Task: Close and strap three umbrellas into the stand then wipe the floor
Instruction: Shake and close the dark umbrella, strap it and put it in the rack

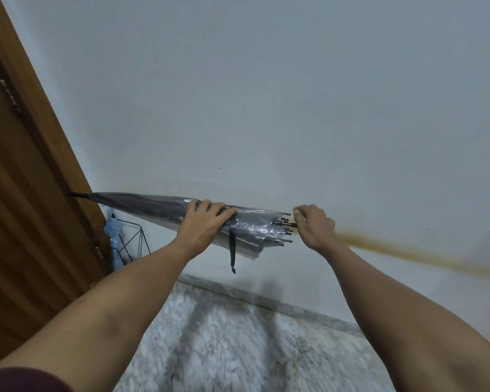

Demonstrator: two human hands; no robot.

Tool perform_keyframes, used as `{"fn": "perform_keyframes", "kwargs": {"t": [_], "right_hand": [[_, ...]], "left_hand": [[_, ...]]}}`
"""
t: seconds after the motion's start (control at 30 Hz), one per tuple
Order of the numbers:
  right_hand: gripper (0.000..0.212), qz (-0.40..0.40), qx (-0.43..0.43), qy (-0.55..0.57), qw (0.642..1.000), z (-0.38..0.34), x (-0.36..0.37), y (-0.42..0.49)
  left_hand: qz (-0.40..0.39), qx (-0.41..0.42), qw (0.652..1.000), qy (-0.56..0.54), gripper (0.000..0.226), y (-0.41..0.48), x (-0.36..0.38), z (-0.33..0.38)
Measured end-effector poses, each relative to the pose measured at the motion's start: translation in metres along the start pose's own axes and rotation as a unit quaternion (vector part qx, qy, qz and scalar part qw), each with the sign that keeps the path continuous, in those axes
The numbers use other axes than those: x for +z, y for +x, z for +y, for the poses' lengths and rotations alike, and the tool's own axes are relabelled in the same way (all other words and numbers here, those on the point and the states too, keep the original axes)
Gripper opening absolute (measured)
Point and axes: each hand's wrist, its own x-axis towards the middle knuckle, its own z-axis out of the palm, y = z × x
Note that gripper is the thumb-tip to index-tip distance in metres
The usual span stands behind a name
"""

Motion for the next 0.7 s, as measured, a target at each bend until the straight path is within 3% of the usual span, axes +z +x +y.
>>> {"fn": "perform_keyframes", "kwargs": {"t": [0.1, 0.27, 0.33, 0.43, 0.57, 0.7], "right_hand": [[0.048, 0.018, -0.061, -0.005, 0.998, -0.022, 0.004, 0.007], [0.086, -0.112, -0.182, -0.163, 0.963, -0.055, 0.015, 0.011], [0.080, -0.105, -0.191, -0.251, 0.943, -0.058, 0.026, 0.011], [0.044, -0.042, -0.181, -0.304, 0.934, -0.056, 0.038, 0.010], [0.022, -0.027, -0.148, -0.276, 0.949, -0.054, 0.036, 0.008], [0.023, -0.043, -0.117, -0.229, 0.965, -0.055, 0.025, 0.017]], "left_hand": [[-0.012, 0.000, 1.000, -0.003, 0.082, 0.003, -0.001, 0.005], [-0.016, 0.010, 1.000, -0.014, 0.081, 0.015, -0.007, 0.015], [-0.016, 0.012, 1.000, -0.017, 0.079, 0.021, -0.011, 0.017], [-0.006, 0.029, 0.999, -0.039, 0.067, 0.028, -0.015, 0.015], [0.018, 0.073, 0.996, -0.055, 0.070, 0.031, -0.013, 0.013], [0.090, 0.098, 0.989, -0.068, 0.072, 0.035, -0.006, 0.008]]}}
